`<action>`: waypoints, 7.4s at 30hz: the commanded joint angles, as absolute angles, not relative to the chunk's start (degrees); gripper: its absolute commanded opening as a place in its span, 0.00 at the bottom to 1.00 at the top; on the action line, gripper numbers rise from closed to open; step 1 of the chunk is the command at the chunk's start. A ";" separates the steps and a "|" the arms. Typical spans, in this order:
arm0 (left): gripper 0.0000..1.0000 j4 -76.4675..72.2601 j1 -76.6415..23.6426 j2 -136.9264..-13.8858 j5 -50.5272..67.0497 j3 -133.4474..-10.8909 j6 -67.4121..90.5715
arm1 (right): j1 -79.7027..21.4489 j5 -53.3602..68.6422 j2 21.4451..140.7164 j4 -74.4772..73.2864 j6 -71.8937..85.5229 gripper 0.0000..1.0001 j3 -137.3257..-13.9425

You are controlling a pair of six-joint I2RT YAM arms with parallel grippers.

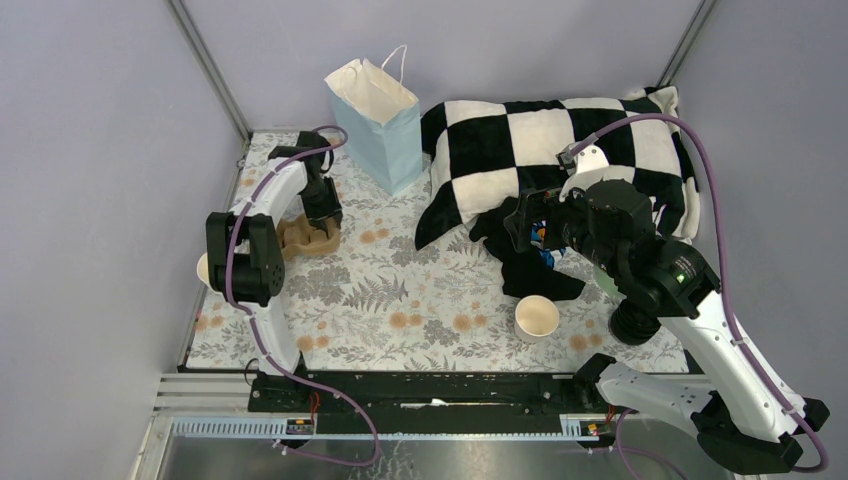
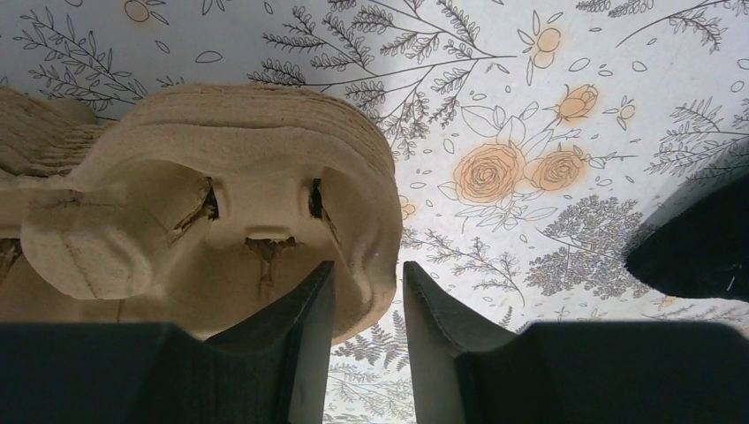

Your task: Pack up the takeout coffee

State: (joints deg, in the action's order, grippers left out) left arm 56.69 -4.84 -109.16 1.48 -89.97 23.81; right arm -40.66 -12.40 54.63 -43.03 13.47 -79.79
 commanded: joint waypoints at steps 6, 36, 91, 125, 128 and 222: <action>0.41 55.79 -4.76 -110.29 -1.36 -94.58 23.94 | -40.97 -13.01 54.32 -42.26 12.92 1.00 -80.68; 0.31 56.61 -4.60 -111.44 -0.62 -94.50 23.03 | -40.96 -12.83 54.05 -42.07 13.36 1.00 -80.16; 0.11 35.48 8.78 -96.02 40.06 -74.72 12.84 | -40.96 -11.43 55.09 -42.11 13.29 1.00 -81.16; 0.00 76.49 -15.14 -102.13 -41.13 -112.99 30.93 | -41.01 -9.48 55.17 -40.43 13.89 1.00 -79.80; 0.00 79.23 -15.34 -102.22 -41.90 -116.28 33.54 | -41.00 -8.99 55.47 -40.17 13.89 1.00 -80.04; 0.58 42.16 -15.11 -73.00 24.85 -92.11 77.81 | -43.53 3.65 70.65 17.02 -16.78 0.00 -59.78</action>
